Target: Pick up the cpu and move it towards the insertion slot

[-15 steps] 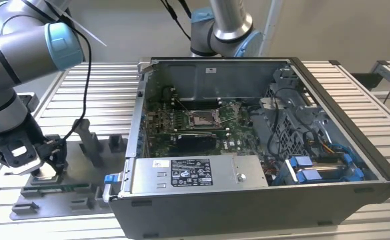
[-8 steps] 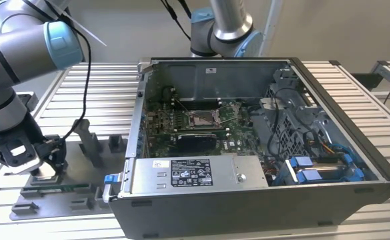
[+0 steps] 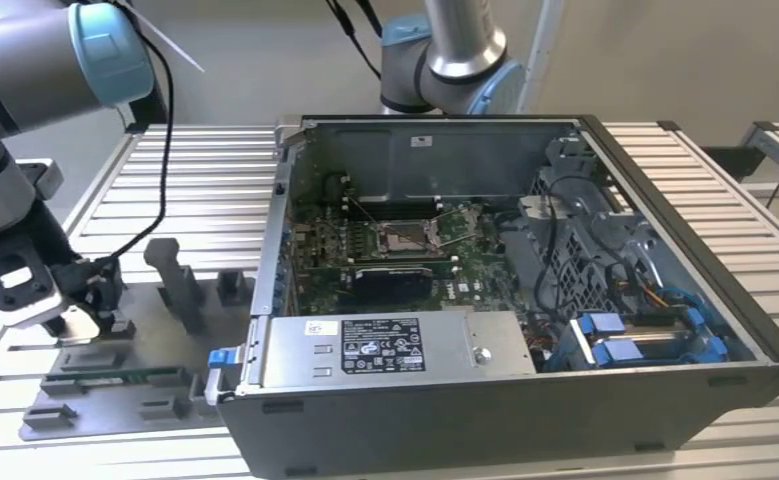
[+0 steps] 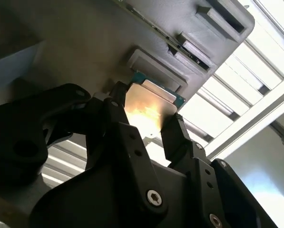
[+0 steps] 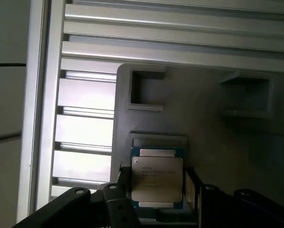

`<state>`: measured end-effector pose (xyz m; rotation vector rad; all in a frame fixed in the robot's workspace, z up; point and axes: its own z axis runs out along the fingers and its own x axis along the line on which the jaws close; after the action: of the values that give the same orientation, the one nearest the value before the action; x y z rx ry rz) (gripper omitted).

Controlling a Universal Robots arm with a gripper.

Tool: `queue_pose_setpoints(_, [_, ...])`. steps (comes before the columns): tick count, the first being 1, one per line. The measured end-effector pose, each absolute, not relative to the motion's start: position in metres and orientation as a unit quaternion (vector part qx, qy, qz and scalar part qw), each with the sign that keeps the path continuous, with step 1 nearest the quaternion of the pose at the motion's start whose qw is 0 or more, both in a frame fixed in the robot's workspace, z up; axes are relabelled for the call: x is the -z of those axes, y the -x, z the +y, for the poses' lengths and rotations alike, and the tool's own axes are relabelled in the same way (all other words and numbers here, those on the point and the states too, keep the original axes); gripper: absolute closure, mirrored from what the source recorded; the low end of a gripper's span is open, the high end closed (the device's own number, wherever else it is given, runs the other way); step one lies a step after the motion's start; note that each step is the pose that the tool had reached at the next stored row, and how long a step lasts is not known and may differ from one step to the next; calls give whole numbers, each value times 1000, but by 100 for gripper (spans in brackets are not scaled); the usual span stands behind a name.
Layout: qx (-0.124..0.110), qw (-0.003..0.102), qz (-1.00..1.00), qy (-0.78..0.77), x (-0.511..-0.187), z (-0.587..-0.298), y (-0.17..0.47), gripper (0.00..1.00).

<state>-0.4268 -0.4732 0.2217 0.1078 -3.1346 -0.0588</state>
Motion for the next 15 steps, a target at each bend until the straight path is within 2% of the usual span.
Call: queue_pose_setpoints(15, [19, 2, -999, -34, -290, -473, 427, 100])
